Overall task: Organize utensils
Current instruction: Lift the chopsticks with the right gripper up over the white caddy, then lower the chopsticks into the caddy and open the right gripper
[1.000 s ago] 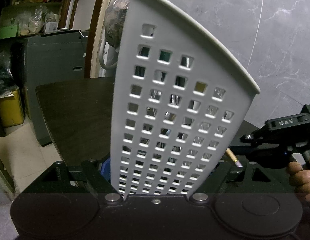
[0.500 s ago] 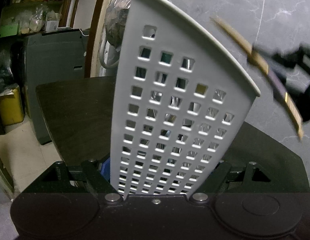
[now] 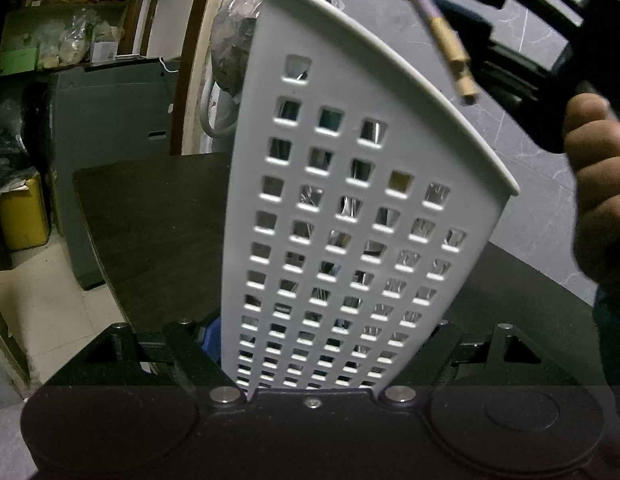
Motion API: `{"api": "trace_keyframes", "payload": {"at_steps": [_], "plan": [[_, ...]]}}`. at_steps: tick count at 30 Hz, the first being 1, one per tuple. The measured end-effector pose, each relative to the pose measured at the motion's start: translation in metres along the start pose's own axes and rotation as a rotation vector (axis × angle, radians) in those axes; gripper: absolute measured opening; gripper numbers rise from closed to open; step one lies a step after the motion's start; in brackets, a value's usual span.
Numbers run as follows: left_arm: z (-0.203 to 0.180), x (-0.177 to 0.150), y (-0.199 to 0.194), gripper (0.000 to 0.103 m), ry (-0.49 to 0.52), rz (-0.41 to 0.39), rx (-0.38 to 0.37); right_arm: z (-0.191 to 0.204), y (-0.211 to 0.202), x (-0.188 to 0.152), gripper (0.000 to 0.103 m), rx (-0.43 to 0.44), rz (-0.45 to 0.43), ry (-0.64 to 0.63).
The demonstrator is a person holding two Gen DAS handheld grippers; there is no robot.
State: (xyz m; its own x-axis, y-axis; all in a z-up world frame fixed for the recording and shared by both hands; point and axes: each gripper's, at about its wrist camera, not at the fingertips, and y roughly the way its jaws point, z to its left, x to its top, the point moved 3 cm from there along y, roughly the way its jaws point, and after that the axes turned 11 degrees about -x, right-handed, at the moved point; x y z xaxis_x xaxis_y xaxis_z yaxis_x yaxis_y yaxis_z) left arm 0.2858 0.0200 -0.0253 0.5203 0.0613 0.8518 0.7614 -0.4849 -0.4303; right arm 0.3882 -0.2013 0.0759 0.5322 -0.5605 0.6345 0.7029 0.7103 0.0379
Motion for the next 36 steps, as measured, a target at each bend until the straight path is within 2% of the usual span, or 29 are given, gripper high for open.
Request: {"api": "trace_keyframes", "payload": {"at_steps": [7, 14, 24, 36], "plan": [[-0.001, -0.001, 0.0, 0.081, -0.001, -0.001, 0.0, -0.001, 0.002, -0.023, 0.014, -0.044, -0.063, -0.09], [0.0, -0.002, 0.0, 0.081, -0.001, -0.001, 0.001, 0.012, -0.008, -0.046, 0.014, -0.096, -0.124, -0.28], [0.0, -0.002, 0.0, 0.081, -0.001, -0.001, 0.001, 0.025, -0.015, -0.072, 0.014, -0.105, -0.092, -0.387], [0.0, -0.002, 0.0, 0.081, 0.0, -0.001, 0.003, 0.019, -0.027, -0.085, 0.015, -0.144, -0.055, -0.406]]}}
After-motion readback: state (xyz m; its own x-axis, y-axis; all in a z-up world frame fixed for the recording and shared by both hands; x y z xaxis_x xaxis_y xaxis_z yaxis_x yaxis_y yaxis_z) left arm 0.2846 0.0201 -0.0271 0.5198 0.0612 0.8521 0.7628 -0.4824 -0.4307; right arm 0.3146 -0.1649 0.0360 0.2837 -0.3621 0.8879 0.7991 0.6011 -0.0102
